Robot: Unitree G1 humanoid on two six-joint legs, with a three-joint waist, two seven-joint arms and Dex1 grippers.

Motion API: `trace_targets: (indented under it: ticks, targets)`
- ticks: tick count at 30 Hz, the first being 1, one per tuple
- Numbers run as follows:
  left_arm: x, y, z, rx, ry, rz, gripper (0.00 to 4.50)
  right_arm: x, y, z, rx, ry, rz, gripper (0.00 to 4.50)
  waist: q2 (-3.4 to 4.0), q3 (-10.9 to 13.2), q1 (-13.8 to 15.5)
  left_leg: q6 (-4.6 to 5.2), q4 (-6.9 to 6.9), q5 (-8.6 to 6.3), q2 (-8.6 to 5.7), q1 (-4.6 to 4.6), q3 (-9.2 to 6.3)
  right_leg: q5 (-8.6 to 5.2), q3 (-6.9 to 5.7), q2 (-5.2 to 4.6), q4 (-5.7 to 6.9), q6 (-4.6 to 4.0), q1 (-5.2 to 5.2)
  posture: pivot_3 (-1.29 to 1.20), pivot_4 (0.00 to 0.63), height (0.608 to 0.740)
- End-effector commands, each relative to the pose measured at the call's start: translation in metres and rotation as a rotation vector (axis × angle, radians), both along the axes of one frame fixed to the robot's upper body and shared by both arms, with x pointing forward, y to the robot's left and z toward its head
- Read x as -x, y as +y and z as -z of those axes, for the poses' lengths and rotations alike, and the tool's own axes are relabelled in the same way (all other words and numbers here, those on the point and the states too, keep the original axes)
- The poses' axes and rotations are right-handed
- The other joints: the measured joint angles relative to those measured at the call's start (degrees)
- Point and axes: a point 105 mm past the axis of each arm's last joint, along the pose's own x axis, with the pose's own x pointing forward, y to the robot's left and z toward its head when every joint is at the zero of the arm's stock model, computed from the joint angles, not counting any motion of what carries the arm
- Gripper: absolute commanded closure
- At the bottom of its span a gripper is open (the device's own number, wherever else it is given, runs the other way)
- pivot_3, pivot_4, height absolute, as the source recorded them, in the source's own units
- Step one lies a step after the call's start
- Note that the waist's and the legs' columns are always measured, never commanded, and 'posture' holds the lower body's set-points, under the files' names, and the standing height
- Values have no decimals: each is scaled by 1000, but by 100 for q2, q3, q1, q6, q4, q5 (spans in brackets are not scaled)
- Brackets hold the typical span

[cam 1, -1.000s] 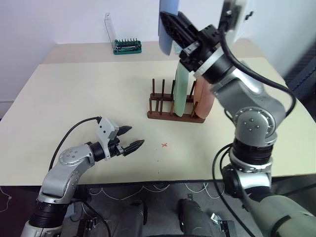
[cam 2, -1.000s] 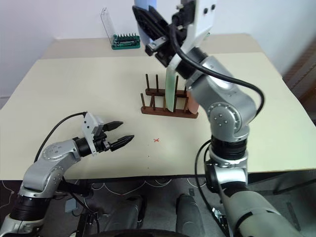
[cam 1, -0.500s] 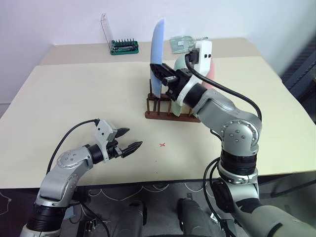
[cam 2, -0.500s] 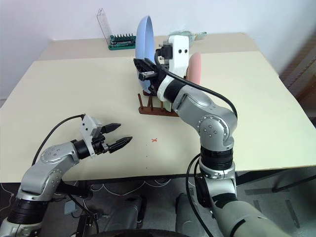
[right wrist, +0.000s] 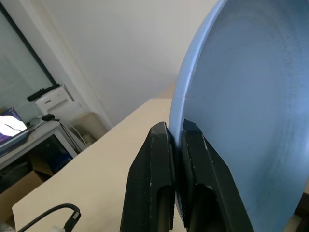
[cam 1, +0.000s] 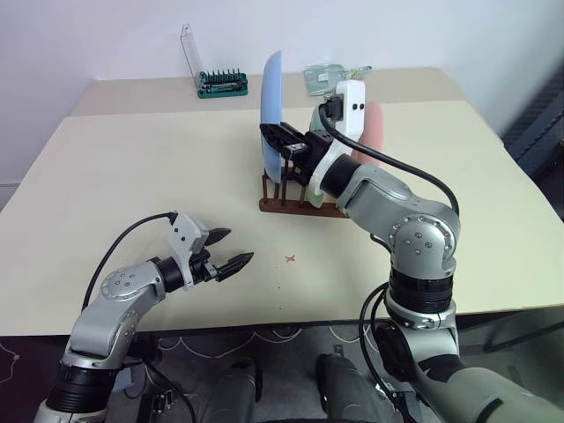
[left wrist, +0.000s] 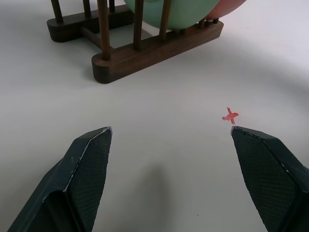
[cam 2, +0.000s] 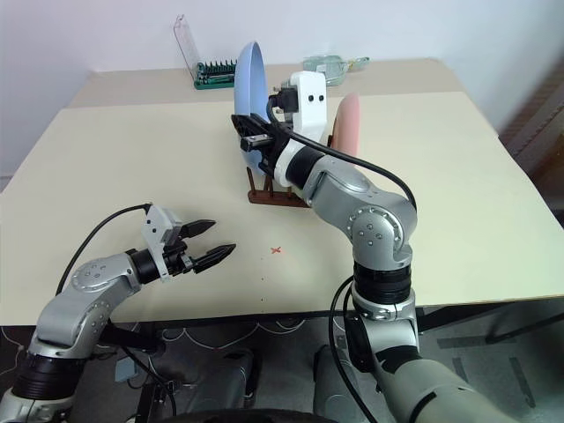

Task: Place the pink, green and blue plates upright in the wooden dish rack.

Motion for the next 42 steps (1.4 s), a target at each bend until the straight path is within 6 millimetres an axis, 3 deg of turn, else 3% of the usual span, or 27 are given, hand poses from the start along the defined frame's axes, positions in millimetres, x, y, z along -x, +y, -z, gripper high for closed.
trace_targets:
  ticks: [1, 10, 14, 18, 24, 34, 37, 42]
  targets:
    - [-1, 3, -16, 2, -70, -3, 429, 2, -1, -4, -36, 9, -10, 4481, 0, 0, 1, 0, 0, 0, 0, 0, 0, 0, 0, 0, 0, 0, 0, 0, 150, 740]
    - [-2, 5, -18, 8, -86, -16, 429, -4, -2, 5, -66, 93, -6, 4481, 0, 0, 1, 0, -1, 0, 0, 0, 1, 0, 0, 0, 0, 0, 0, 0, 150, 740]
    - [-2, 4, -18, 5, -85, -14, 429, -4, -2, 5, -62, 96, -6, 3111, 0, 0, -1, 0, -1, 0, 0, 0, 1, 0, 0, 0, 0, 0, 0, 0, 150, 740]
    - [-1, 3, -18, 6, -84, -11, 429, -3, -2, 2, -46, 67, -2, 1112, 0, 0, -3, 0, -1, 0, 0, 0, 1, 0, 0, 0, 0, 0, 0, 0, 150, 740]
    - [-1, 2, -18, 8, -83, -5, 429, 0, -2, -7, -2, -14, 4, 1112, 0, 0, -2, 0, -1, 0, 0, 0, 1, 0, 0, 0, -1, 0, 0, 0, 150, 740]
    - [-1, 2, -17, 14, -83, -7, 429, 33, -8, -46, 255, -443, -64, 1112, 0, 0, 5, 0, -1, 0, 1, -1, 3, -1, -1, 0, -6, 1, 1, 0, 150, 740]
    - [-1, 5, -18, 14, -82, -11, 429, 40, -34, -54, 353, -577, -28, 1112, -2, 2, 33, 1, 0, 0, 0, -4, 2, -1, -2, 0, -17, 2, 7, 0, 150, 740]
    - [-4, 12, -17, 8, -81, -38, 429, 42, -106, -61, 434, -619, 92, 1112, -8, 3, 64, 4, 2, -2, 0, -4, 2, -2, -5, -1, -35, 4, 22, 0, 150, 740]
